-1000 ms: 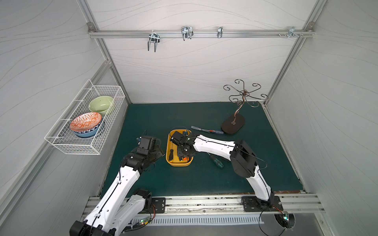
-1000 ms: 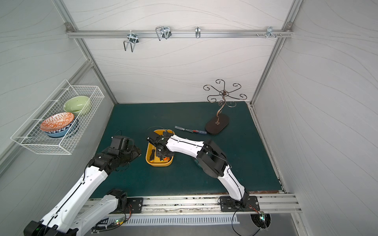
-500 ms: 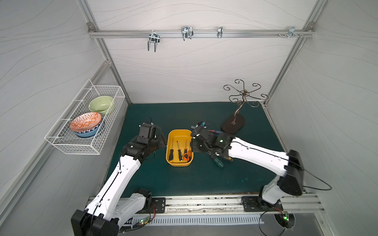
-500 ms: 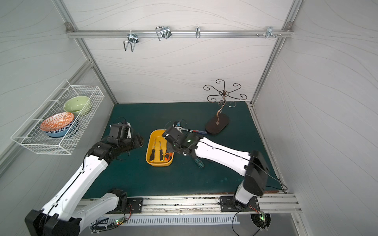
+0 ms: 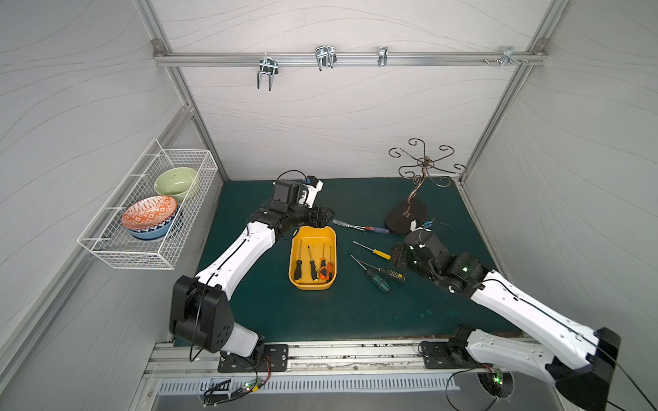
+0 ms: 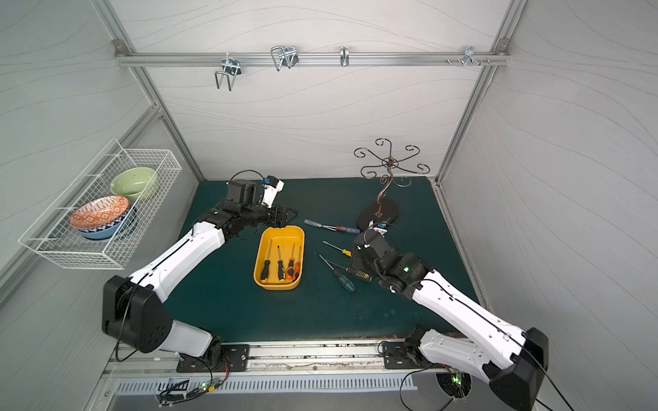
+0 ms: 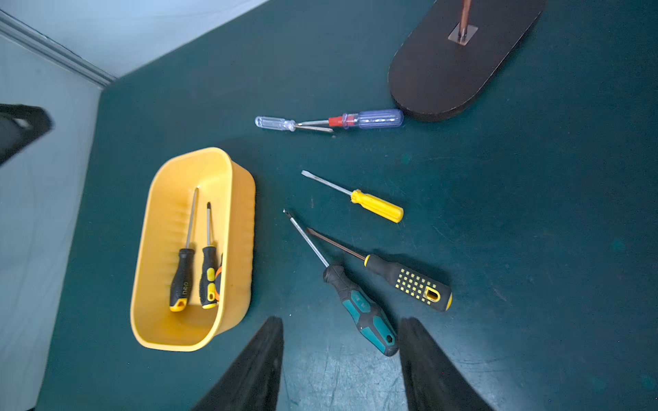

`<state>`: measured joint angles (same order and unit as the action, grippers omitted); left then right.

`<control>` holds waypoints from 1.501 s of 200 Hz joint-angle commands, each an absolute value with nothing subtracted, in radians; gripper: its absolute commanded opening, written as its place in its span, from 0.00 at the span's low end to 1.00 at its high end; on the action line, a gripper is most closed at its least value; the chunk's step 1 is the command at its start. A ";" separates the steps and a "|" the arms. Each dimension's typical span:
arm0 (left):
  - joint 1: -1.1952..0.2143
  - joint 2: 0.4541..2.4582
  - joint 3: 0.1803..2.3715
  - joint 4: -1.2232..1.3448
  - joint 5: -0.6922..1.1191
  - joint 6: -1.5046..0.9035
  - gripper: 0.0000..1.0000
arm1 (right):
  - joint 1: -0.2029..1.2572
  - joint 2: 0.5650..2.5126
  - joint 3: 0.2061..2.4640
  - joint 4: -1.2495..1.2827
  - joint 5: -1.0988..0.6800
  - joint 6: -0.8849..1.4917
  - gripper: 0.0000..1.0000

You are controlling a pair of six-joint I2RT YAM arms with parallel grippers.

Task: Put the screwdriver on the desktop into the storage box
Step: Pick up the screwdriver from the center of the board.

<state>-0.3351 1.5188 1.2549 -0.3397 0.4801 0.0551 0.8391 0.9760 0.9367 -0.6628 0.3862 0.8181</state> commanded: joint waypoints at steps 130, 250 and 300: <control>-0.420 2.347 2.199 -0.997 0.378 1.093 0.66 | 0.687 0.884 0.893 -0.738 0.308 0.767 0.54; -0.425 2.541 2.260 -0.909 0.278 1.152 0.48 | 0.656 0.921 0.910 -0.770 0.298 0.774 0.53; -0.429 2.554 2.223 -0.960 0.250 1.193 0.37 | 0.649 0.922 0.893 -0.762 0.288 0.781 0.53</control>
